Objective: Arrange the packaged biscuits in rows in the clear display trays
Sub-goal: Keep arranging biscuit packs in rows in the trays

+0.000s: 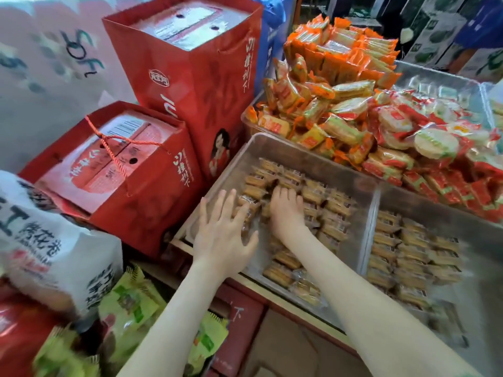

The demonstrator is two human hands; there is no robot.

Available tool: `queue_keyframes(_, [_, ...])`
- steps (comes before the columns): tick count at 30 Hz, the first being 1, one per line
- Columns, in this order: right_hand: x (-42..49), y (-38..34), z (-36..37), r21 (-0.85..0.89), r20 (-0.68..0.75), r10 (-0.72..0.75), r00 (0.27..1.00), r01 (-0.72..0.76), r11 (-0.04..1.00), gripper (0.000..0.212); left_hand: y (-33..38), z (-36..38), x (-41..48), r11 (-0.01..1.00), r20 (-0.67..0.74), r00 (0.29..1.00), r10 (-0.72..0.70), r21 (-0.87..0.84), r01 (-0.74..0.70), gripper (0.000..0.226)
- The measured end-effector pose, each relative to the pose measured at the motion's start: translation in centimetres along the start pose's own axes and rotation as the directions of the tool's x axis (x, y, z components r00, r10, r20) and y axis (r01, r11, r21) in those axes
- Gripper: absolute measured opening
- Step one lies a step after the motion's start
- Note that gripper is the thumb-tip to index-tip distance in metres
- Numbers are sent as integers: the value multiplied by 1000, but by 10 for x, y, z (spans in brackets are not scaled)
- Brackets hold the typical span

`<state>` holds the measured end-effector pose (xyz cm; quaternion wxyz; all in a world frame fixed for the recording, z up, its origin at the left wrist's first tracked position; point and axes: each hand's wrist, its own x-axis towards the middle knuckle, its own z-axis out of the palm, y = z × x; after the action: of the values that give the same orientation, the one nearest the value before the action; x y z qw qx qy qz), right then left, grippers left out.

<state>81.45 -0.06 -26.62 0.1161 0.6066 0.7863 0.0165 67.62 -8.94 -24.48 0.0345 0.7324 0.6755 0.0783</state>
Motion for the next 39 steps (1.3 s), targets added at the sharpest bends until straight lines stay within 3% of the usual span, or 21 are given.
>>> queue_keyframes(6, [1, 5, -2, 20, -63, -27, 998, 29, 999, 62, -1, -2, 1, 1000, 35, 999, 12, -3, -12, 81])
queue_keyframes(9, [-10, 10, -6, 13, -233, 3, 972, 0, 1000, 63, -3, -1, 2, 1000, 36, 999, 15, -14, -15, 82])
queue_keyframes(13, [-32, 25, -17, 8, -515, -78, 853, 96, 995, 68, -6, 2, 0, 999, 20, 1000, 18, -43, -17, 86])
queue_keyframes(15, [-49, 35, -32, 17, -581, -107, 807, 144, 989, 72, -7, 0, -1, 996, -20, 999, 38, -75, -39, 88])
queue_keyframes(19, [-94, 64, -70, 115, -563, -190, 805, 304, 946, 77, 8, -13, -4, 957, -205, 967, 151, -216, -195, 86])
queue_keyframes(22, [-141, 102, -95, 414, -418, -281, 864, 456, 787, 71, 57, -42, -9, 822, -265, 897, 354, -370, -433, 88])
queue_keyframes(24, [-178, 129, -110, 630, -288, -292, 912, 411, 660, 72, 94, -69, -16, 690, -106, 866, 489, -561, -458, 89])
queue_keyframes(26, [-215, 153, -119, 765, -206, -219, 954, 297, 571, 74, 124, -91, -26, 572, 107, 823, 559, -768, -289, 75])
queue_keyframes(29, [-266, 177, -120, 891, -181, 19, 983, 155, 426, 76, 165, -108, -46, 494, 286, 807, 516, -869, -8, 56])
queue_keyframes(32, [-304, 176, -108, 937, -135, 446, 885, -32, 348, 59, 208, -107, -68, 367, 408, 809, 424, -894, 259, 42])
queue_keyframes(34, [-322, 171, -97, 932, -112, 554, 825, -107, 347, 39, 234, -104, -80, 375, 499, 787, 364, -852, 366, 43])
queue_keyframes(35, [-330, 169, -93, 948, -74, 556, 828, -115, 297, 32, 244, -101, -86, 396, 528, 774, 348, -832, 390, 49])
queue_keyframes(37, [-344, 168, -92, 985, 83, 512, 855, -148, 88, 30, 256, -98, -98, 445, 559, 753, 346, -805, 393, 61])
queue_keyframes(39, [-355, 171, -88, 971, 232, 430, 872, -183, -152, 47, 264, -96, -108, 541, 570, 742, 353, -771, 335, 60])
